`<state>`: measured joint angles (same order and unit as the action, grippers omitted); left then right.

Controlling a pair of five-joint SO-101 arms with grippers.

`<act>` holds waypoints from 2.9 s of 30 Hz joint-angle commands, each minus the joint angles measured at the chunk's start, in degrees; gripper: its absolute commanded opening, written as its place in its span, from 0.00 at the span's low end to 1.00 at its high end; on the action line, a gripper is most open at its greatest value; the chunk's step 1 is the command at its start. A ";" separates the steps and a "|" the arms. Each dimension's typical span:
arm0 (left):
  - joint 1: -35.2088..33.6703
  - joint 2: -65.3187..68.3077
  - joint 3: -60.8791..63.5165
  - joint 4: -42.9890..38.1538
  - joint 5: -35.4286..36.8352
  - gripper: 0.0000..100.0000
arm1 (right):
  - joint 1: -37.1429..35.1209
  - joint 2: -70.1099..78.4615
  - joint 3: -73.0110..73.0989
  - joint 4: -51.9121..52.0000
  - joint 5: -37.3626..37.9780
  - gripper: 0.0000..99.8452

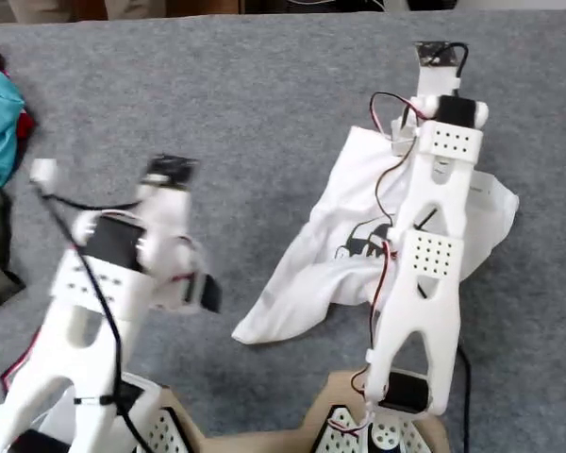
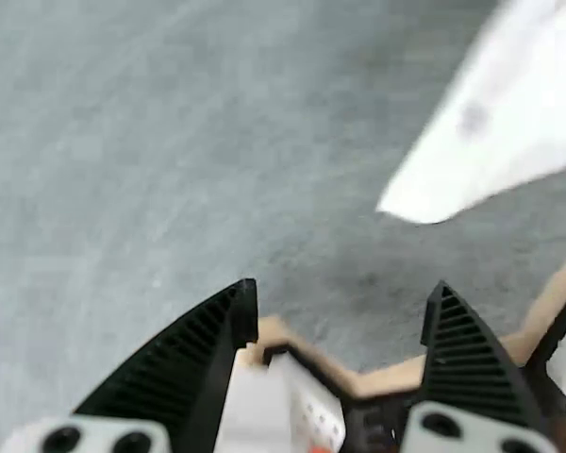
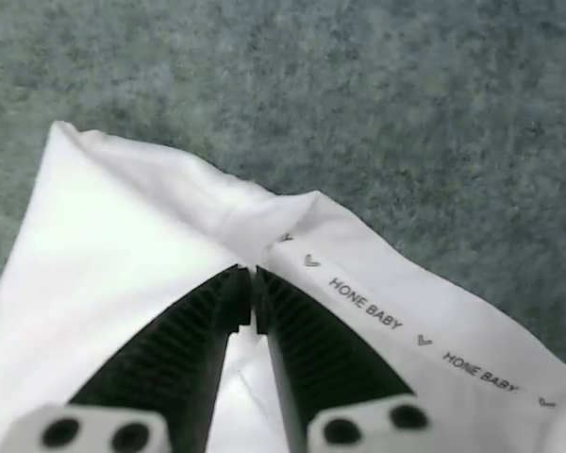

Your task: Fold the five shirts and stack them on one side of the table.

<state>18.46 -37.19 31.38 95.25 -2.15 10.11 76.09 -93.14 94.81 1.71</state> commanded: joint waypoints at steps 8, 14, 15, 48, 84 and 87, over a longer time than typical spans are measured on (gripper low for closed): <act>6.07 24.75 -2.99 -14.95 7.82 0.29 | 1.19 -4.09 -2.42 -2.29 -0.44 0.01; 8.53 36.62 -5.63 -14.77 7.91 0.29 | 1.19 -3.21 -2.42 -2.64 -0.44 0.01; 9.32 37.05 -5.45 -14.68 7.91 0.29 | 1.19 -2.86 -2.42 -2.99 -0.44 0.01; 13.71 37.67 1.32 -22.24 16.79 0.19 | 1.10 -2.24 -2.42 -3.43 -0.35 0.01; 4.57 49.36 -31.21 -10.99 12.04 0.02 | 1.71 -10.68 -2.42 1.58 -0.70 0.01; 2.29 46.29 -41.85 -3.43 8.35 0.02 | 1.71 -14.99 -2.51 4.40 -0.35 0.01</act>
<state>23.21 13.54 1.58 85.14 9.19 10.81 69.14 -93.14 96.92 1.45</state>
